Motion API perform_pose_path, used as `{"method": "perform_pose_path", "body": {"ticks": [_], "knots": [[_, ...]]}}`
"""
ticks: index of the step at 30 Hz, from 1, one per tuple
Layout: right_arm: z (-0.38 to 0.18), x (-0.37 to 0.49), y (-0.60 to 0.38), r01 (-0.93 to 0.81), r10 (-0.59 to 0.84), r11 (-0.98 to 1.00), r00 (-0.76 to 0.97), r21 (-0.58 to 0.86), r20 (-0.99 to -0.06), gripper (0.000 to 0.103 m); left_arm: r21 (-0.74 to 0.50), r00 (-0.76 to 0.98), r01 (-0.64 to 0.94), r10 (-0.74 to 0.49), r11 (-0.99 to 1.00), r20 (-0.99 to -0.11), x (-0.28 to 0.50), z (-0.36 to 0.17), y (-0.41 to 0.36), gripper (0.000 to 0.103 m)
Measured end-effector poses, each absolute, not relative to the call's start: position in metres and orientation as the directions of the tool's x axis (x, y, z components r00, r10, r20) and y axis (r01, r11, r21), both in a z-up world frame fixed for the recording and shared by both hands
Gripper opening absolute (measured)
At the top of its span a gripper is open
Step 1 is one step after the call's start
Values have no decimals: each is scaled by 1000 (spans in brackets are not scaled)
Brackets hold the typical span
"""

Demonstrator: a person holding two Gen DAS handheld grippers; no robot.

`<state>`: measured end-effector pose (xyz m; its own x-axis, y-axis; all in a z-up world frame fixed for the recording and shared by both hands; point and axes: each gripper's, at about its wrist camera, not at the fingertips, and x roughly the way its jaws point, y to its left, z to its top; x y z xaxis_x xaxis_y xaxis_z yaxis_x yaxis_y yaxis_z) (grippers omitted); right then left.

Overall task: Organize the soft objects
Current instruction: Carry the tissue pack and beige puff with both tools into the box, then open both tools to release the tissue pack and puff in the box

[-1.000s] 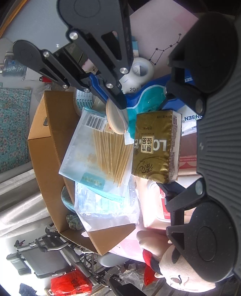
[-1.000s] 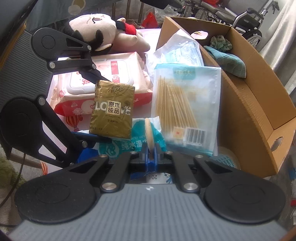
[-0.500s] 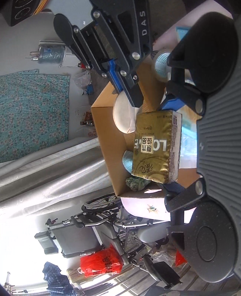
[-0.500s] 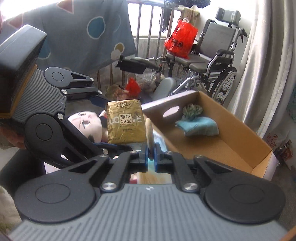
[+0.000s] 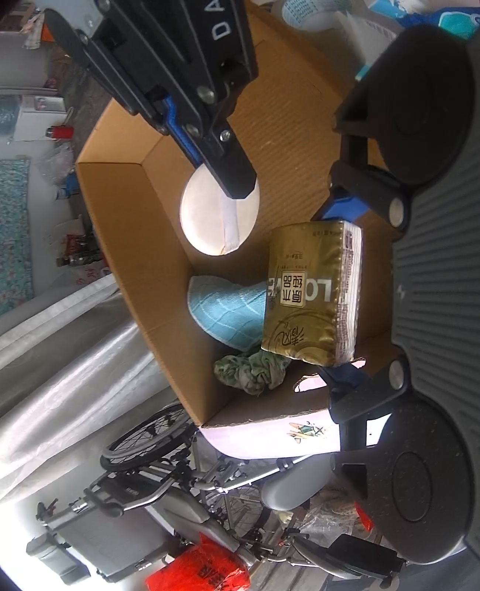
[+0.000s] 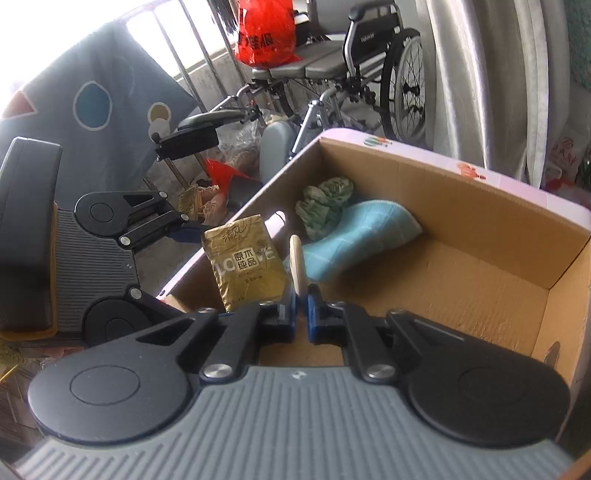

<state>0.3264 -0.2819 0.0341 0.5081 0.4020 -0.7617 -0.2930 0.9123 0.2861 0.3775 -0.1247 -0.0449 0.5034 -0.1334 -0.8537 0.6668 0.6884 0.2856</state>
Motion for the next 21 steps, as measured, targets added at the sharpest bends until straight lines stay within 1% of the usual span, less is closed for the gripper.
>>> {"method": "perform_pose_path", "body": {"ticks": [6,12,15,17,21], "knots": [[-19,358,-276,-254,417,907,429,336,-801,5,281,402,696,-34,661,-915,404,-83,-130,75],[-59,385,-275,-176,464,886,351,430,-813,6,291,352,708,36,643,-935,407,-105,-131,75],[-72,396,-273,-143,482,876,326,461,-813,6,283,326,702,59,653,-944,412,-110,-128,75],[-78,401,-271,-128,485,873,312,470,-817,7,299,335,700,72,648,-940,413,-112,-126,77],[-89,410,-269,-91,485,872,294,481,-824,8,299,341,706,61,642,-938,411,-111,-125,77]]}}
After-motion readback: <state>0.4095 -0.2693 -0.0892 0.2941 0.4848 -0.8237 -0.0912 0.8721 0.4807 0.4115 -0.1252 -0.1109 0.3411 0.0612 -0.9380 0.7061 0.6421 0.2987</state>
